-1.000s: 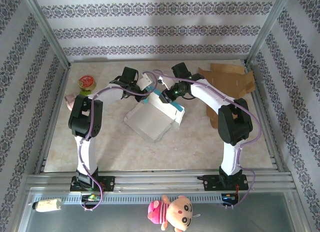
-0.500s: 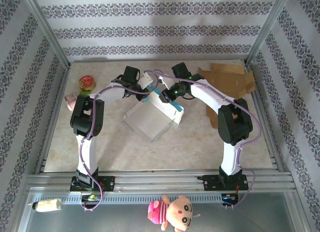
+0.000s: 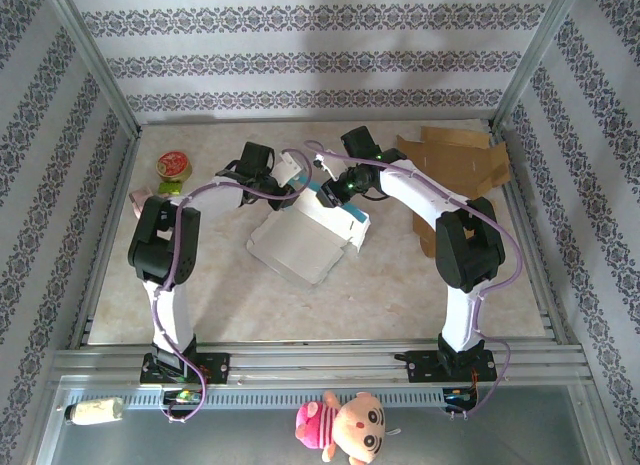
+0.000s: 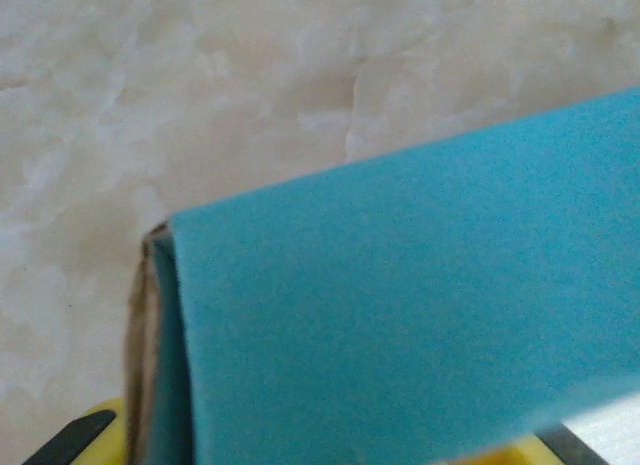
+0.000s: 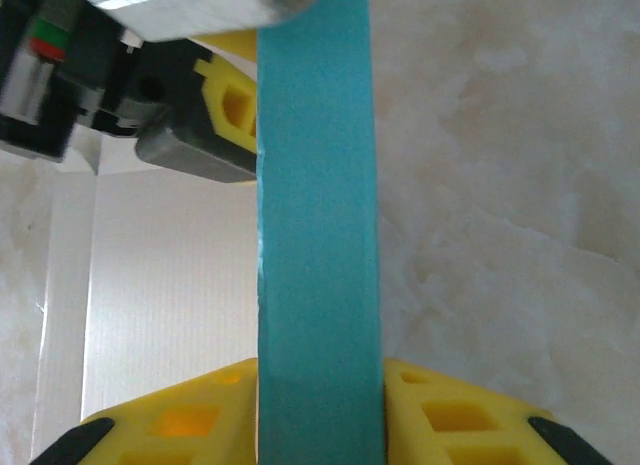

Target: Fold the paper box

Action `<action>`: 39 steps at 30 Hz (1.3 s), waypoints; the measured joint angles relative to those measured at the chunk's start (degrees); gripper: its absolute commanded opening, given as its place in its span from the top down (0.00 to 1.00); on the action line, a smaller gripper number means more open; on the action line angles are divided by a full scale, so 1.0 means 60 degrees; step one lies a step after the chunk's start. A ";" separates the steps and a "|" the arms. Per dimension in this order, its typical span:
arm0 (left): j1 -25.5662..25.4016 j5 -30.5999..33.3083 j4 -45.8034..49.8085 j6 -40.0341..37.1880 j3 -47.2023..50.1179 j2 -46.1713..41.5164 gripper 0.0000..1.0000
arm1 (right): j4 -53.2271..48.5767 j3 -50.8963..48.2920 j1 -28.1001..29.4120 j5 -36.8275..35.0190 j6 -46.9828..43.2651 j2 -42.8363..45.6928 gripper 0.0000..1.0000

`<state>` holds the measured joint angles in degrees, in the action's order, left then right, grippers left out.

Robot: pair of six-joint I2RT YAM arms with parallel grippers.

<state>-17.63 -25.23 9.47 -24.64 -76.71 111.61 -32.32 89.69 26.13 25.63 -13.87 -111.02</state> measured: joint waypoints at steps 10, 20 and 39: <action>0.0266 -0.0557 0.0029 0.0127 0.0055 -0.0754 0.59 | 0.0007 -0.0069 0.0000 0.0033 0.0000 0.0029 0.67; 0.0481 -0.1082 0.0135 0.0204 -0.0357 -0.0197 0.75 | 0.0011 -0.0102 0.0047 0.0062 -0.0004 0.0058 0.67; 0.0455 -0.1173 -0.0699 0.0688 -0.0047 0.0087 0.95 | 0.0149 -0.0175 0.0146 0.0025 0.0007 0.0109 0.65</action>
<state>-14.90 -32.27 5.28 -20.51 -76.99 112.14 -31.42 88.64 27.00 25.78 -13.82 -110.37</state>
